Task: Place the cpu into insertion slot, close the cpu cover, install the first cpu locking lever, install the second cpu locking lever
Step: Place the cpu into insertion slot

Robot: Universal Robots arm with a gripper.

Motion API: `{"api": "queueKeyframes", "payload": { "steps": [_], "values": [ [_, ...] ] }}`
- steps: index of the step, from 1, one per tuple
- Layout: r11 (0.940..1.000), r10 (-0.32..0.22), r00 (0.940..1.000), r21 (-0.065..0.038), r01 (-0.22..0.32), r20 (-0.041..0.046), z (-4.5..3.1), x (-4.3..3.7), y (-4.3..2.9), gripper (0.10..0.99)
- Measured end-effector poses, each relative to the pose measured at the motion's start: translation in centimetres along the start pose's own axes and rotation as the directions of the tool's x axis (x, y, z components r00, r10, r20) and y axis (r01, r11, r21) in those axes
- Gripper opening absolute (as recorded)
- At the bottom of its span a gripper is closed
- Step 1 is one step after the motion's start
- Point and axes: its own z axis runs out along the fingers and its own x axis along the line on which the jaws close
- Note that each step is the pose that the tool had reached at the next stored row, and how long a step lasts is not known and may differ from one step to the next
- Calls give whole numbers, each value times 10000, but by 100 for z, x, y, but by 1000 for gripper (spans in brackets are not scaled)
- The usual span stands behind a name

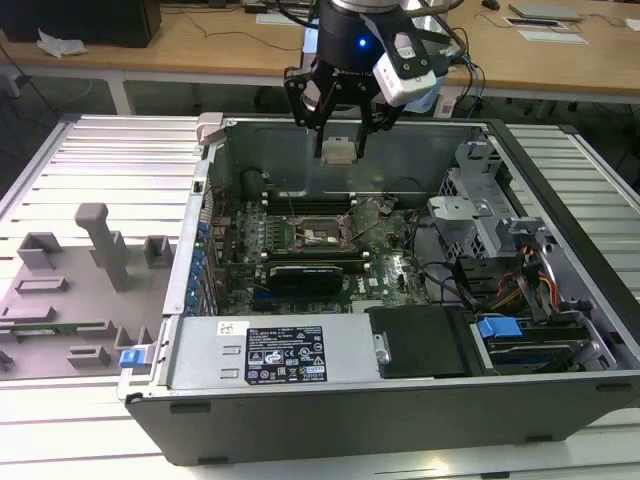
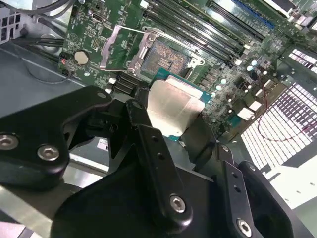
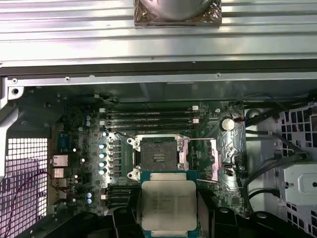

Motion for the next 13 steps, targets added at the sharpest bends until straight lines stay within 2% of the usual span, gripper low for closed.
{"api": "queueKeyframes", "payload": {
  "steps": [2, 7, 10, 13],
  "values": [
    [10000, 0, 10000, -1, 0, 0, 108, 12, -5, 537],
    [10000, -1, 10000, 0, 1, 0, 220, 26, -2, 537],
    [10000, 0, 10000, 0, 0, 0, 397, 44, 10, 537],
    [10000, -1, 10000, -2, 1, 0, 489, 53, 14, 537]
  ]
}}
